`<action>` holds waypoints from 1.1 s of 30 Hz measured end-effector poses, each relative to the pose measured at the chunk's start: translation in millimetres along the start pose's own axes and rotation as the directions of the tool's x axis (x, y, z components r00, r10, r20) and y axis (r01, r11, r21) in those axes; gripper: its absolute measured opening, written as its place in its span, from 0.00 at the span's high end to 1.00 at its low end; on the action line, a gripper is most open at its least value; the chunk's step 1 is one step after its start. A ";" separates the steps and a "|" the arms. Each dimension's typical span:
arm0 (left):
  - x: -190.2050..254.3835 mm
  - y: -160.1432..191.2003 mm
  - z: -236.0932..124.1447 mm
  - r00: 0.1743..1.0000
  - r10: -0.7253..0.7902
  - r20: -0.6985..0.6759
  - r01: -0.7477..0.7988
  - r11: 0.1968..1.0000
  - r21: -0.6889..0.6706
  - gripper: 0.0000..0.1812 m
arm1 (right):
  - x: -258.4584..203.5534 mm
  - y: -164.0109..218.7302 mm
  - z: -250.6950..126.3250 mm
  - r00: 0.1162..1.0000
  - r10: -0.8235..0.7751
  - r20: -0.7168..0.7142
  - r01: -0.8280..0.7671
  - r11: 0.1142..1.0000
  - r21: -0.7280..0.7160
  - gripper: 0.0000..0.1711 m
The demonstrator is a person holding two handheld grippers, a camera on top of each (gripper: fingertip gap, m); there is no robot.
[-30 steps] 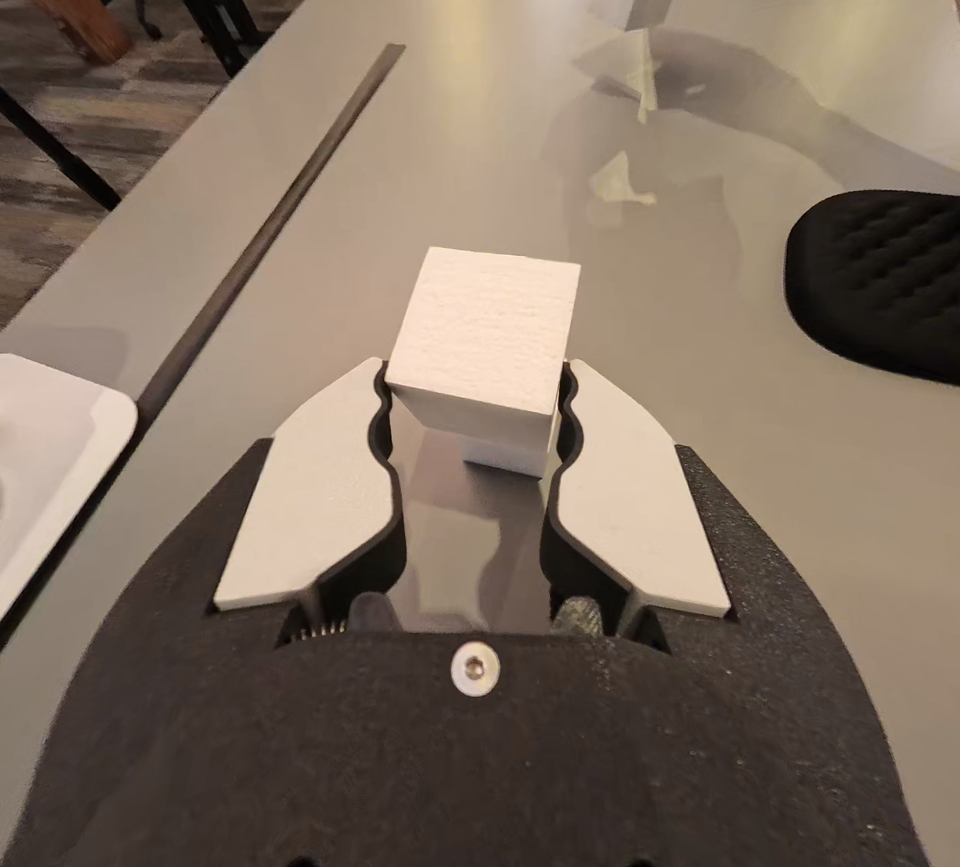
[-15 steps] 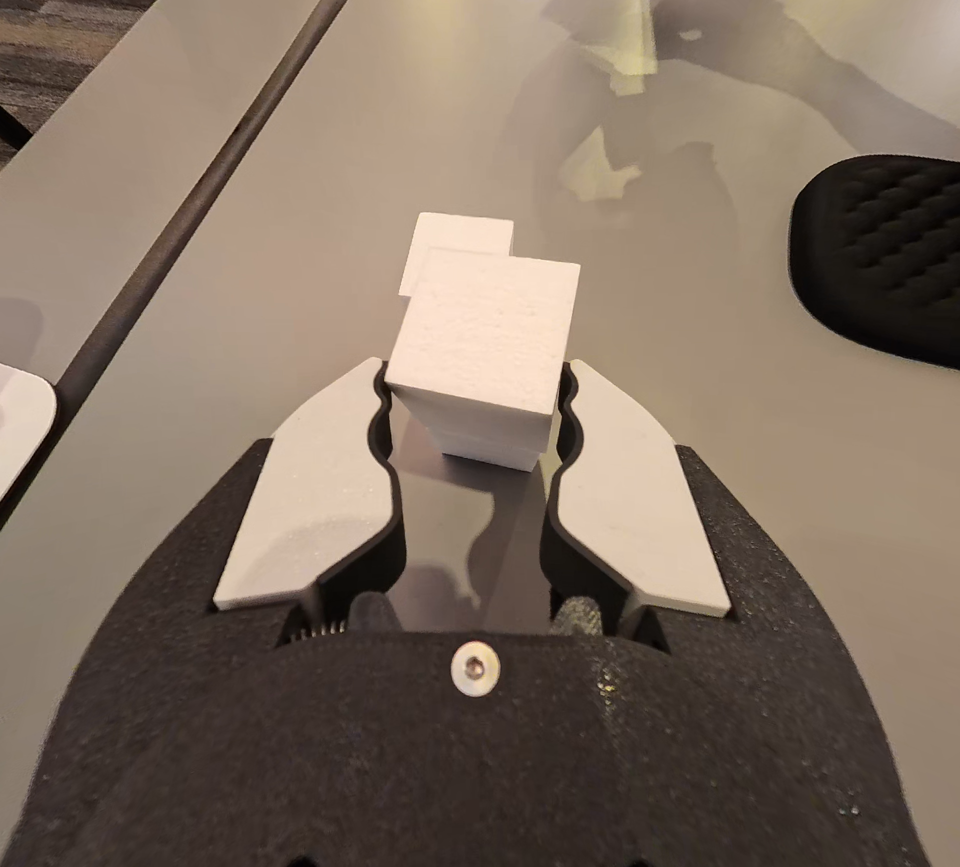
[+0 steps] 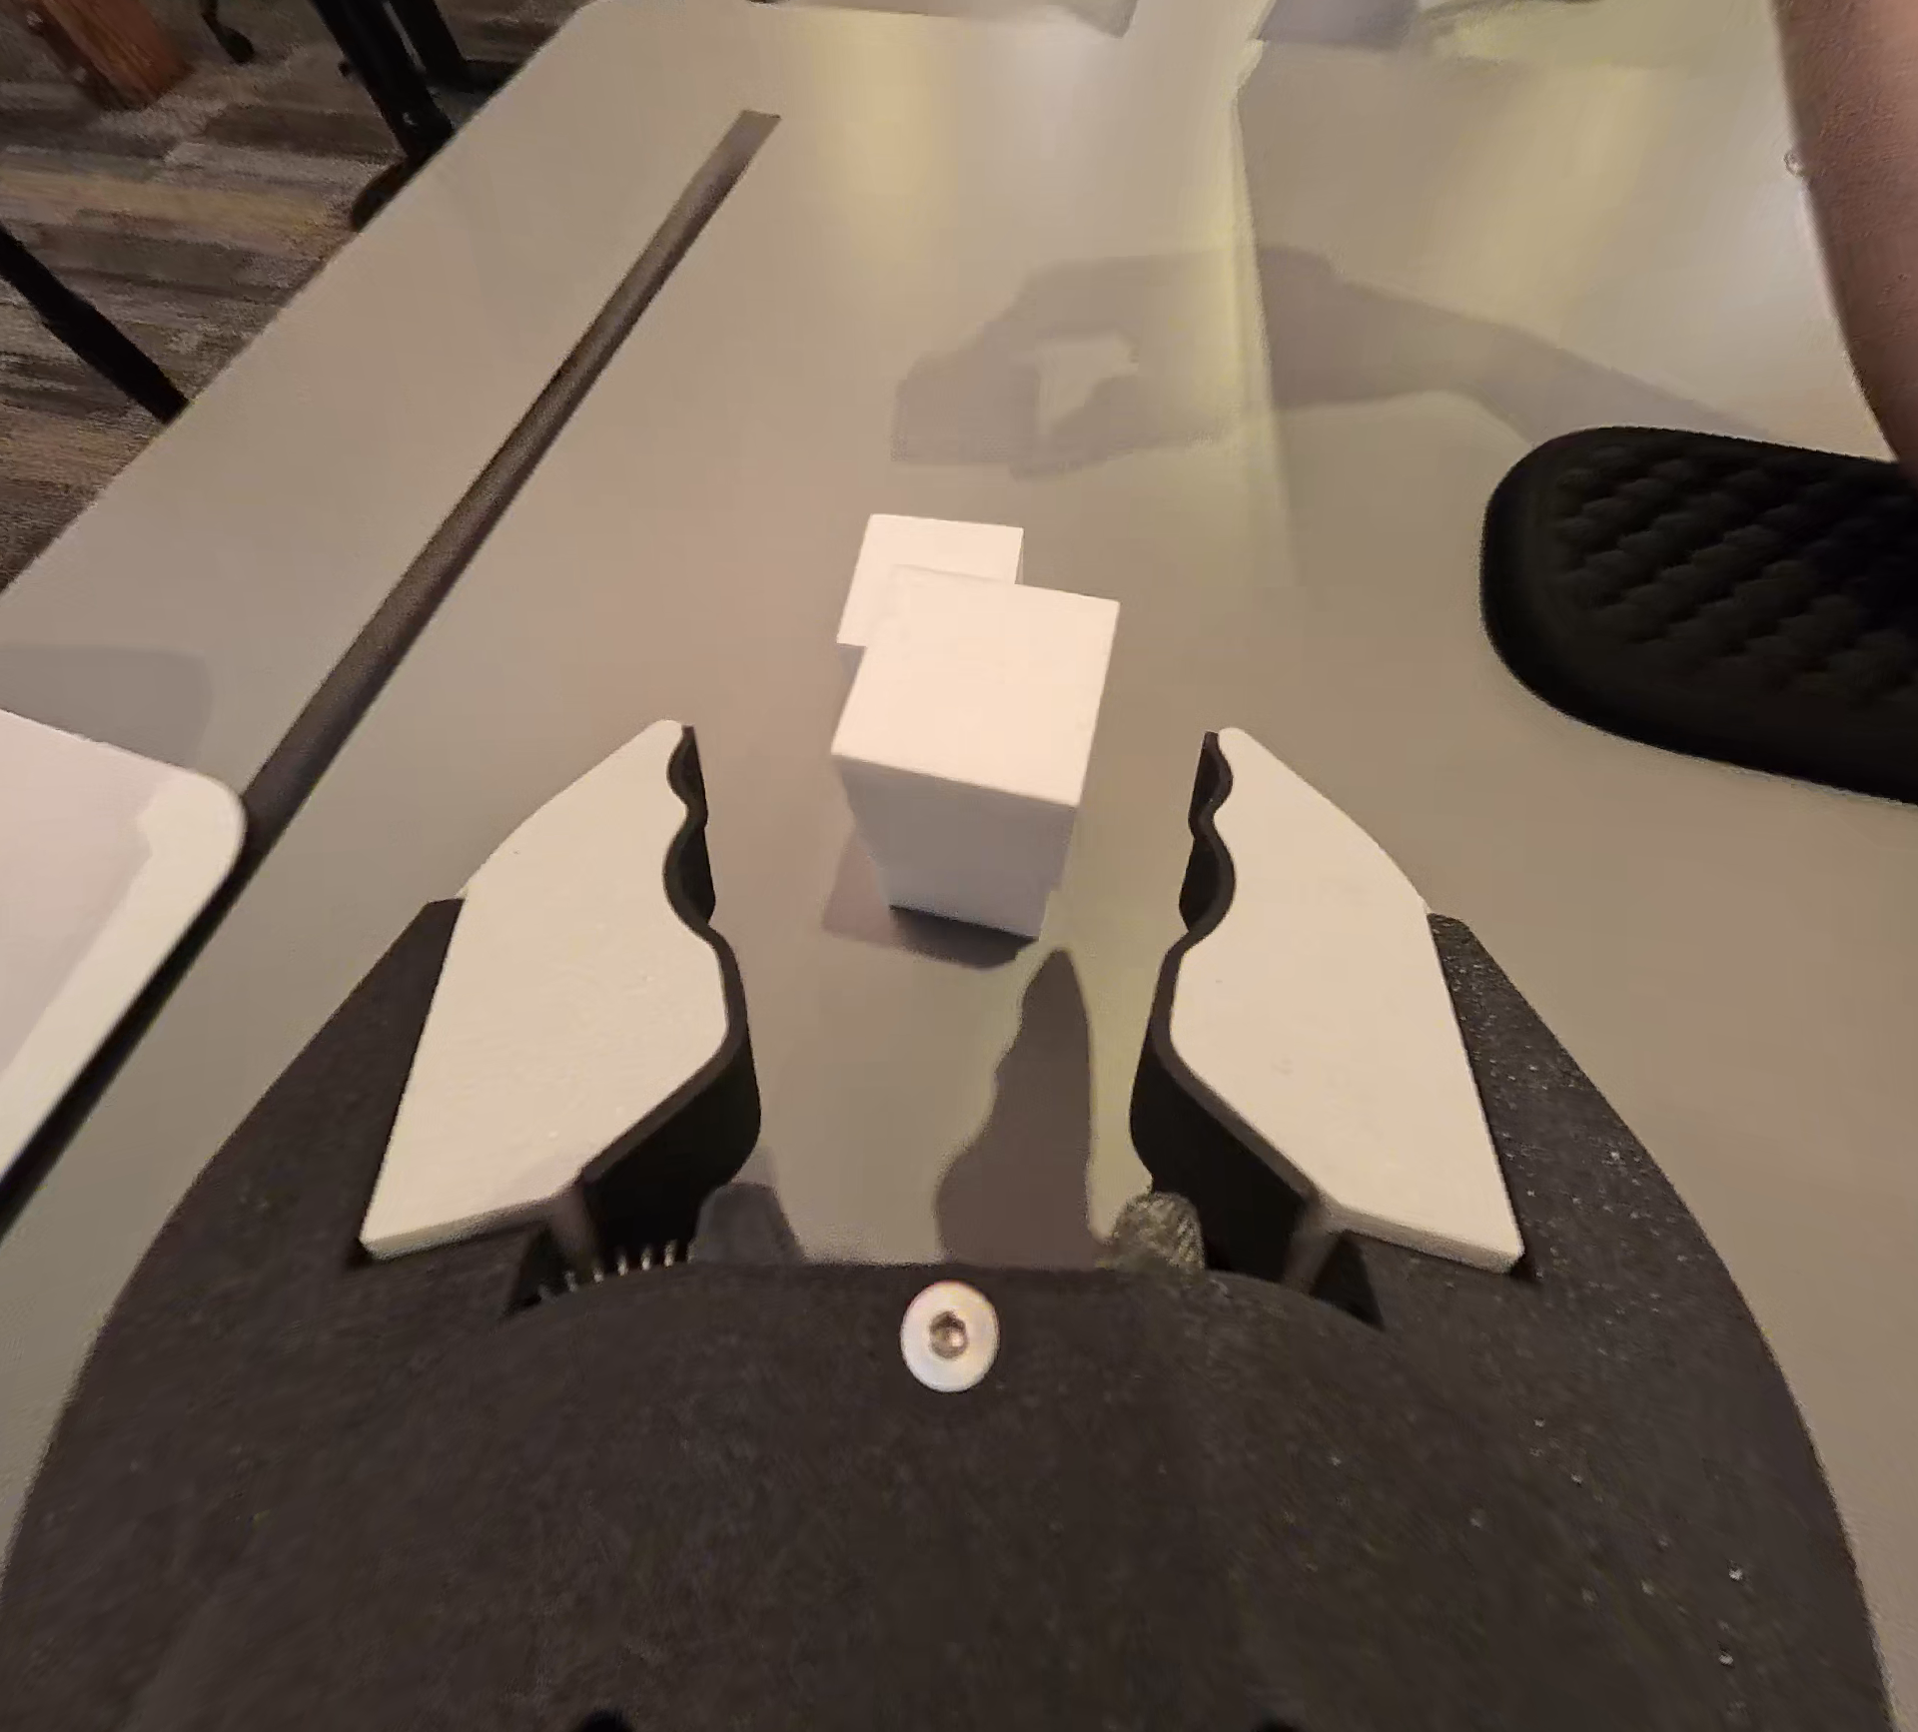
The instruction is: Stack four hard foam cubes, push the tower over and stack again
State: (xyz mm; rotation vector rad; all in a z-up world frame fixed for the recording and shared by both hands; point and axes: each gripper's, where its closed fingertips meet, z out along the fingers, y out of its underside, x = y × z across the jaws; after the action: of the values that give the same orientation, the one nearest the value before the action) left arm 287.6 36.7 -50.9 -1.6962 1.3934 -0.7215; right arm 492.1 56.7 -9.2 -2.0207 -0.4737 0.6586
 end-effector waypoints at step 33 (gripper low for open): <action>-35.5 21.9 -65.8 0.994 -0.107 0.031 0.107 0.994 -0.016 0.52 | -157.6 14.2 107.1 0.363 -0.328 0.872 0.802 0.586 -0.114 0.62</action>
State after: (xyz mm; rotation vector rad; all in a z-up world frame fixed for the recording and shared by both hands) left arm 213.8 54.8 -33.9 -1.7991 1.2996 -0.7424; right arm 303.5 31.0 -25.9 -1.6721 -2.0757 0.9850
